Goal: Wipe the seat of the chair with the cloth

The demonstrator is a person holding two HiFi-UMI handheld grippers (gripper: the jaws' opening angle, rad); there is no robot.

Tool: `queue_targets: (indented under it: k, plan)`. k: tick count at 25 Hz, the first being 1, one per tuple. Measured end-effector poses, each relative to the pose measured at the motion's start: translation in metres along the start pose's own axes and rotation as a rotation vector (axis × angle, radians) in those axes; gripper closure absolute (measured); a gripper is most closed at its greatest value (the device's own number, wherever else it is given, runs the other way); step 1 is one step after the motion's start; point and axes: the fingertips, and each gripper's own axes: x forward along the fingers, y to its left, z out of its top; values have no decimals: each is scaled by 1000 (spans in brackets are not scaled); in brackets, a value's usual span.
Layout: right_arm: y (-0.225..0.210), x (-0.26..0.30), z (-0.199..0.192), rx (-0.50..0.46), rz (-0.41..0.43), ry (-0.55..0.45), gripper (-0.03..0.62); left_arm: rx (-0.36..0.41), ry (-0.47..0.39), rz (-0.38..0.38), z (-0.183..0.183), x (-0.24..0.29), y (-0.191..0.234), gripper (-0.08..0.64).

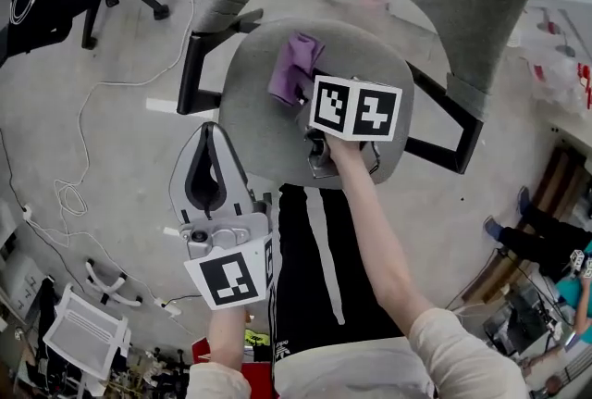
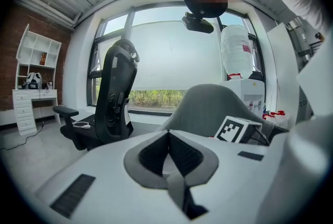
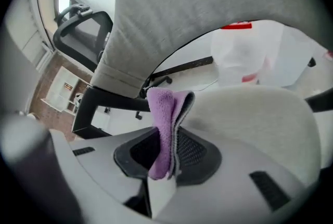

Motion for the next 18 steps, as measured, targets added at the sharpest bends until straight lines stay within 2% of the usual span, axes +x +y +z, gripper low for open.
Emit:
queue_targets:
  k: [3, 6, 13, 18]
  plan:
    - [37, 33, -14, -4, 77, 67, 503, -4, 9, 26, -6, -7, 9, 548]
    - [60, 60, -32, -9, 105, 140, 503, -6, 22, 41, -12, -14, 18, 548]
    - [75, 83, -69, -50, 55, 213, 503, -18, 24, 87, -15, -28, 38, 548]
    - [73, 85, -76, -75, 35, 189, 503, -25, 23, 115, -17, -35, 48, 548]
